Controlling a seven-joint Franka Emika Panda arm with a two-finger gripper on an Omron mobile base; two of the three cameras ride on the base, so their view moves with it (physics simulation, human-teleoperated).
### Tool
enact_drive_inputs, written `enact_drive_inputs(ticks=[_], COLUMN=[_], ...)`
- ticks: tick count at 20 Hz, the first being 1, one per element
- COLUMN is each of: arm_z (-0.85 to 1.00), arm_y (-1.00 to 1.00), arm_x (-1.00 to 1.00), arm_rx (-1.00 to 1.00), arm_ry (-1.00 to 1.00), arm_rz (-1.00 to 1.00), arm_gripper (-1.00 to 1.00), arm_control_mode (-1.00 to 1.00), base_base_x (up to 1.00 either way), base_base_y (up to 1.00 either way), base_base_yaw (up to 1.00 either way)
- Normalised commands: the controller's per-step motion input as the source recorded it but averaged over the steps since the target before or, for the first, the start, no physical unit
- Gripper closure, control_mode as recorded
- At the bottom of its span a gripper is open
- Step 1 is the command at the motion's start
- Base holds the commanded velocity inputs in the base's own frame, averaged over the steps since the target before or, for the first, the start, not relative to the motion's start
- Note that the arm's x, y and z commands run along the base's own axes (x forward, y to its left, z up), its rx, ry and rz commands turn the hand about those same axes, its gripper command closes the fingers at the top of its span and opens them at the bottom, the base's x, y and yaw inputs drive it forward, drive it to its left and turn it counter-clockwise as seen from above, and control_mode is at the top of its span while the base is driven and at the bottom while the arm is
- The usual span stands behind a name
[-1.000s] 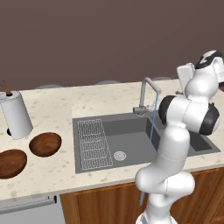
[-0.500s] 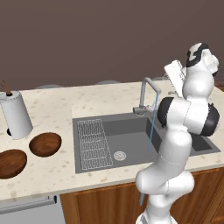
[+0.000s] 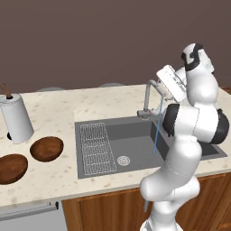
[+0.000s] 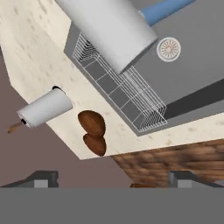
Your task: Rinse each bowl for a few seconds and place them down in the sink or on the counter.
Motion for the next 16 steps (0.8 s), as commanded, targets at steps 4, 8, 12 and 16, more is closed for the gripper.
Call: enact_drive_inputs(ticks=[4,8,12,16], arm_z=[0.0,-0.02,-0.04,-0.07], arm_y=[0.57,0.65,0.73,0.68], arm_x=[-0.38,-0.4,-0.39,-0.28], arm_rx=[0.0,0.0,0.0,0.0], arm_ry=[0.11,0.04,0.0,0.0], arm_rz=[0.08,0.09,0.06,0.06], arm_gripper=[-1.0,-1.0,-1.0,-1.0], arm_control_mode=[-1.0,-1.0,-1.0,-1.0], base_base_x=[0.0,0.0,0.0,0.0], base_base_y=[0.0,0.0,0.0,0.0], base_base_yaw=[0.0,0.0,0.0,0.0])
